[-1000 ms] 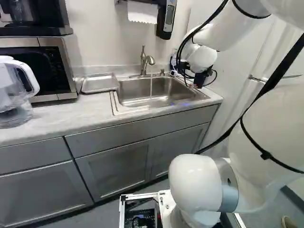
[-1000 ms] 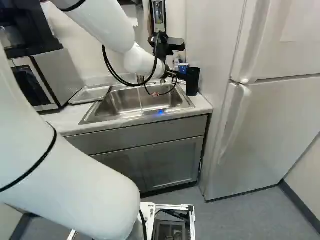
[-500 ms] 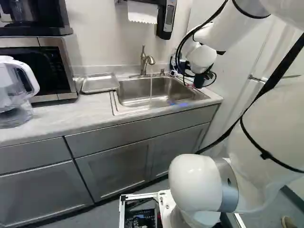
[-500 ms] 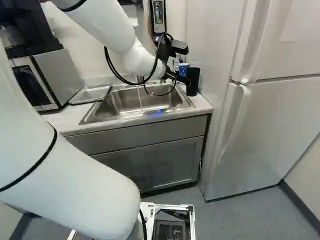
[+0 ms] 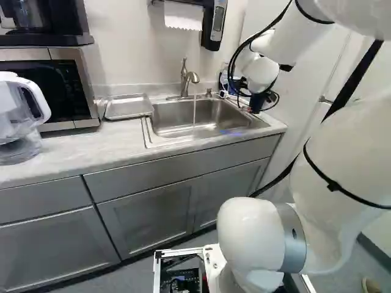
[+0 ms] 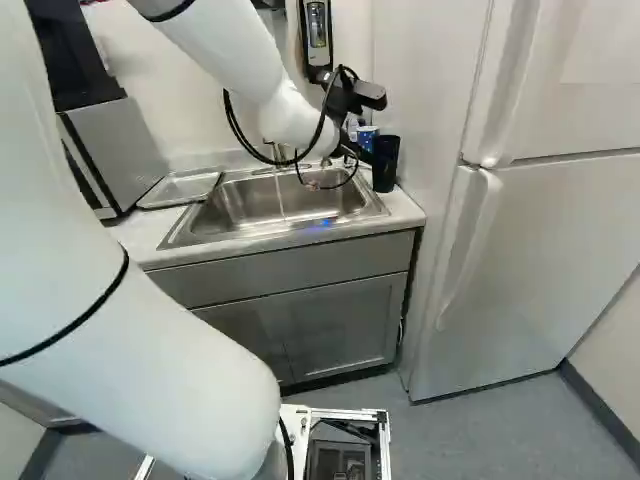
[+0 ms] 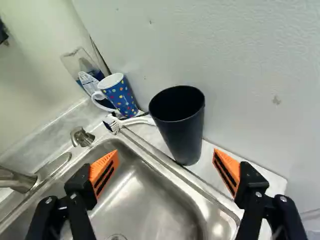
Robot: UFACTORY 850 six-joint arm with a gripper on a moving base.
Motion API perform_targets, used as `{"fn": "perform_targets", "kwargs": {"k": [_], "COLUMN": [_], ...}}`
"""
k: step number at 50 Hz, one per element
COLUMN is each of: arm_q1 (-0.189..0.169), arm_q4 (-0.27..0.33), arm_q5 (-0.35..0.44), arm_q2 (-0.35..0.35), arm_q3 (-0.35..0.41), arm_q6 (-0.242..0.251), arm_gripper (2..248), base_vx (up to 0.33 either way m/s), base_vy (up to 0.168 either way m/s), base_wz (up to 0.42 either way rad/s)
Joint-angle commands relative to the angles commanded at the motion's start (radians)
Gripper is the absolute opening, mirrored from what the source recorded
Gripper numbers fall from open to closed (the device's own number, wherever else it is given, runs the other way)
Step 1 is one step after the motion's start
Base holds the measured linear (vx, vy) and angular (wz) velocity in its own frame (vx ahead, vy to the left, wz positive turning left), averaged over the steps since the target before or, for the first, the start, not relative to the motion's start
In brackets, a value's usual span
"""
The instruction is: Rinse the cup and place it in the tray
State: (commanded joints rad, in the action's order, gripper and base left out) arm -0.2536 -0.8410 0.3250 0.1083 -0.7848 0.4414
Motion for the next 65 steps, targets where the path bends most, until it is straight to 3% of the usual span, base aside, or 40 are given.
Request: {"fn": "perform_targets", "kwargs": {"k": [26, 48, 65], "arm_q1": [-0.052, -0.059, -0.059], "arm_q4": [0.000, 0.000, 0.000], "arm_q5": [0.000, 0.000, 0.000], "arm_q2": [-0.071, -0.102, -0.102], "arm_q3": [-0.068, -0.099, -0.099], "arm_q6": [0.000, 0.002, 0.138], "arm_gripper": [247, 247, 247], "base_vx": [0.000, 0.000, 0.000], "base_vy": [0.000, 0.000, 0.000], "base_wz": [0.000, 0.000, 0.000]}}
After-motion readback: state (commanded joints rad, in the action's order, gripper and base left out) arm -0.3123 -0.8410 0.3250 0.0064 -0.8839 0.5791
